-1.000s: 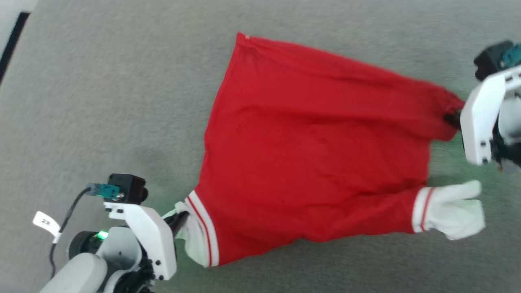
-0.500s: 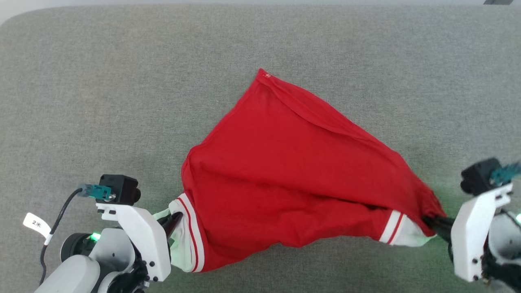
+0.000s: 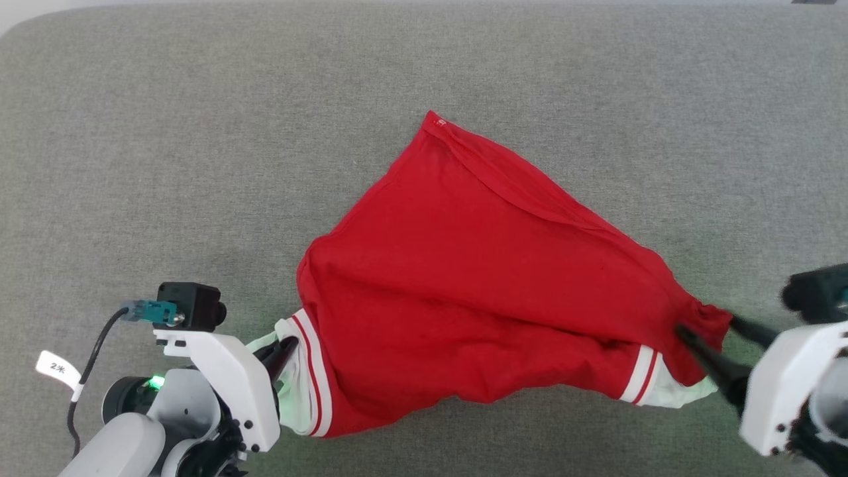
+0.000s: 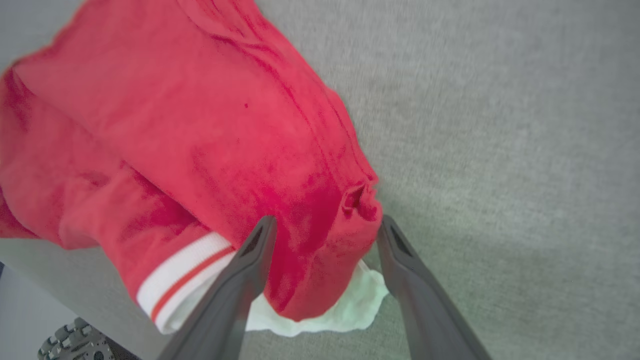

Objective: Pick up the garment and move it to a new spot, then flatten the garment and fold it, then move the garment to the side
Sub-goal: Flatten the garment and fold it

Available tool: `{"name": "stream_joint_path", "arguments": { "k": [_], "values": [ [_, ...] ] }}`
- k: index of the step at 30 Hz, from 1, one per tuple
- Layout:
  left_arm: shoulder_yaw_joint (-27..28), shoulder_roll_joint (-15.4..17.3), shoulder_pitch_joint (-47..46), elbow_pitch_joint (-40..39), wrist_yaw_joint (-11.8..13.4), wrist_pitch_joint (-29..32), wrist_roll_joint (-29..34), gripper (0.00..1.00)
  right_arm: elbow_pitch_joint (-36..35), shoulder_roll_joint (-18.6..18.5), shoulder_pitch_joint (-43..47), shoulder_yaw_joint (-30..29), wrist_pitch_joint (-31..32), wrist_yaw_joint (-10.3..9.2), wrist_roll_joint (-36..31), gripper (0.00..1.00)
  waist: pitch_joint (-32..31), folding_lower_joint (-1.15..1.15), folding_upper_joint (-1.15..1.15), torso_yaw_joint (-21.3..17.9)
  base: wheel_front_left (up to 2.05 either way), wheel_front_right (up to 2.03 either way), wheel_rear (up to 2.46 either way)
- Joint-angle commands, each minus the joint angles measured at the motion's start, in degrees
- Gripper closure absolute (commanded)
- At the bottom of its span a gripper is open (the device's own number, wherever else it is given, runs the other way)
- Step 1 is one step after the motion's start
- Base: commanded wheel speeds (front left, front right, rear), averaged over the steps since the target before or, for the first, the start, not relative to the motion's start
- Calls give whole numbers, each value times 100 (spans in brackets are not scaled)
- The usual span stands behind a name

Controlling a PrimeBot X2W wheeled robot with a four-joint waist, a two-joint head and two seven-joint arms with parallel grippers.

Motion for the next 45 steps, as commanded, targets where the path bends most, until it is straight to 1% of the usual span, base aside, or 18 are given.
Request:
{"name": "stream_joint_path", "arguments": {
  "k": [1,5,8,10,12,14,18,19,20,26,29,32,37,41,44,45],
  "values": [
    [12,-1,26,-12,-19,-46,-28,100,-267,16,67,-118,-62,-4,45,0,2,0,0,6,0,0,0],
    [28,-15,46,-69,15,-90,-19,100,-925,18,-2,-341,-153,-4,-35,0,34,0,0,34,0,0,0],
    [4,-44,-5,-106,17,-101,14,100,-1148,13,-278,-322,-272,-4,-75,0,85,0,0,100,0,0,0],
    [-26,-94,-76,-125,-2,-109,37,100,-1121,-57,-552,-211,-373,-4,-122,0,129,0,0,180,0,0,0],
    [-80,-142,-153,-130,-37,-104,62,100,-949,-38,-893,-93,-475,-4,-57,0,170,0,0,289,0,0,0],
    [-156,-221,-240,-112,-95,-88,99,100,-739,-147,-1276,87,-544,-4,-113,0,222,0,0,441,0,0,0],
    [-364,-391,-495,0,-263,-11,175,100,-96,-255,-2105,524,-618,-4,-62,0,322,0,0,796,0,0,0],
    [-482,-504,-647,68,-366,7,231,100,358,-296,-2523,776,-647,-4,2,0,372,0,0,1000,0,0,0],
    [-482,-504,-647,68,-366,7,231,100,358,-296,-2523,776,-647,-4,2,0,372,0,0,1000,0,0,0],
    [-791,-873,-1095,359,-657,24,336,100,1903,-532,-3763,1638,-761,-4,138,0,533,0,0,1583,0,0,0],
    [-912,-1054,-1255,523,-804,-22,371,100,2639,-587,-4267,2059,-731,-4,242,0,603,0,0,1807,0,0,0],
    [-981,-1199,-1352,694,-931,-81,350,100,3238,-632,-4659,2552,-564,-4,397,0,634,0,0,1987,0,0,0],
    [-1023,-1336,-1424,924,-1060,-173,293,100,4037,-801,-5117,3443,-179,-4,401,0,638,0,0,2174,0,0,0],
    [-1015,-1343,-1418,1049,-1123,-217,253,100,4845,-784,-5188,4026,82,-11,317,0,624,0,0,2228,0,0,0],
    [-1015,-1339,-1432,1131,-1140,-226,232,100,5365,-704,-5084,4482,422,-13,394,0,593,0,0,2236,0,0,0],
    [-1010,-1334,-1434,1158,-1143,-223,220,100,5467,-709,-5064,4600,504,-7,481,100,577,0,0,2227,0,0,0]
  ]
}}
